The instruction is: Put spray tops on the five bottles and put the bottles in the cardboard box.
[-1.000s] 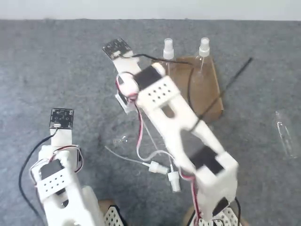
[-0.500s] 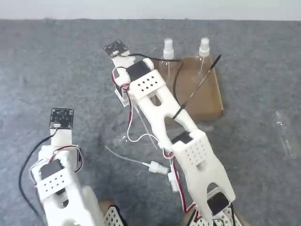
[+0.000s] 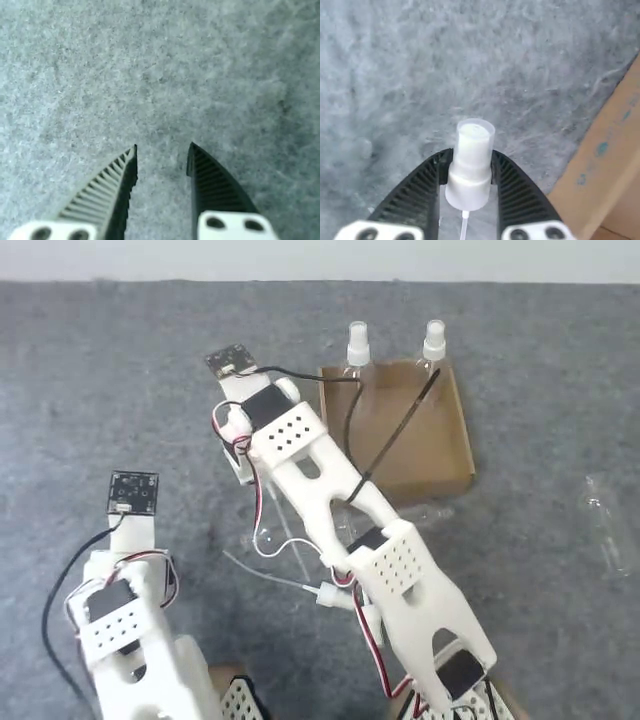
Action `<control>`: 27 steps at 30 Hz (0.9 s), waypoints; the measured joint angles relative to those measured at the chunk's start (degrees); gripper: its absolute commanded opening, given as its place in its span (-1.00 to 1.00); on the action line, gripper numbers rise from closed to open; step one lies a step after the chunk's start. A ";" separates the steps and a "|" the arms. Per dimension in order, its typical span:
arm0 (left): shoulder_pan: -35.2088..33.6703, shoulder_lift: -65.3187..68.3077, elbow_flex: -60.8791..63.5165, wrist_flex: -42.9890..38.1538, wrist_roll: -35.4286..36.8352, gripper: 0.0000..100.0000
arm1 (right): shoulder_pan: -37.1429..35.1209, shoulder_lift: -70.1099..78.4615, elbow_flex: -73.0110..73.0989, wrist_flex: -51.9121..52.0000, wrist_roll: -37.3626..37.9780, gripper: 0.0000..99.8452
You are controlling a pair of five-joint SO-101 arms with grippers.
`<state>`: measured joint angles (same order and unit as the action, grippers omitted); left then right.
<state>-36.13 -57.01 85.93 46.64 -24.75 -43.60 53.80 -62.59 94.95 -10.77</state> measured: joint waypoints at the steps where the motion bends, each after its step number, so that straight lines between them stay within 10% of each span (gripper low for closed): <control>1: 0.00 0.00 0.00 0.00 0.00 -0.70 | -0.09 0.00 0.00 -0.44 -0.88 -0.98; 27: 0.00 0.00 0.00 0.00 0.00 -0.70 | 0.70 0.00 -0.79 5.63 -2.99 -0.43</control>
<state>-36.13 -57.01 85.93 46.64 -24.75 -42.90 53.80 -63.38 100.57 -13.76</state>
